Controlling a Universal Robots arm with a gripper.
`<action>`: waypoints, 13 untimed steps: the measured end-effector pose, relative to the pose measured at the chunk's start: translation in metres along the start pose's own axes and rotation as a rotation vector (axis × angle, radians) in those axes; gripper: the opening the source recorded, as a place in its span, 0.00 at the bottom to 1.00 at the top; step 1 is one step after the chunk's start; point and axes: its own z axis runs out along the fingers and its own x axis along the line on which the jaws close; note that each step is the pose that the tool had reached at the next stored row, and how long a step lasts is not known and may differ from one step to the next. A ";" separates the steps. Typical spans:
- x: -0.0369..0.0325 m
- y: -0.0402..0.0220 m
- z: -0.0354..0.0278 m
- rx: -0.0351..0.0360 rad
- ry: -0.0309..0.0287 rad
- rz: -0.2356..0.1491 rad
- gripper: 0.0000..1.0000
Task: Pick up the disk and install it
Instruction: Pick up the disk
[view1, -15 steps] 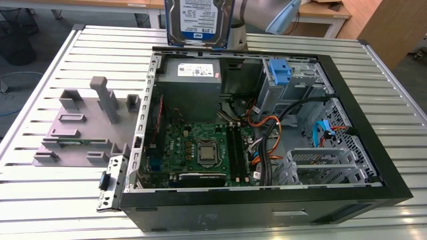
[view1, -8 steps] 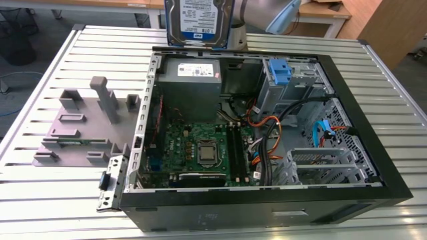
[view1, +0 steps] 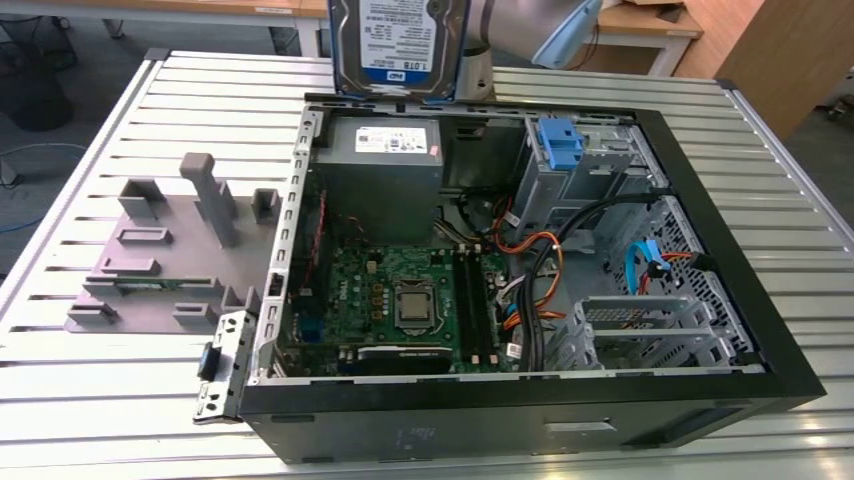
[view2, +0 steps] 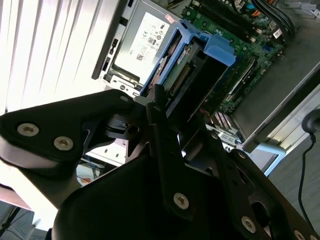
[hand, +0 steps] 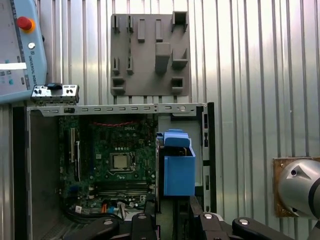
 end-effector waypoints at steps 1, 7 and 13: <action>0.0010 0.0000 0.0001 0.0001 -0.0001 -0.001 0.35; 0.0069 -0.0002 0.0006 0.0006 0.0000 -0.005 0.35; 0.0089 -0.0003 0.0006 0.0005 0.0002 -0.007 0.35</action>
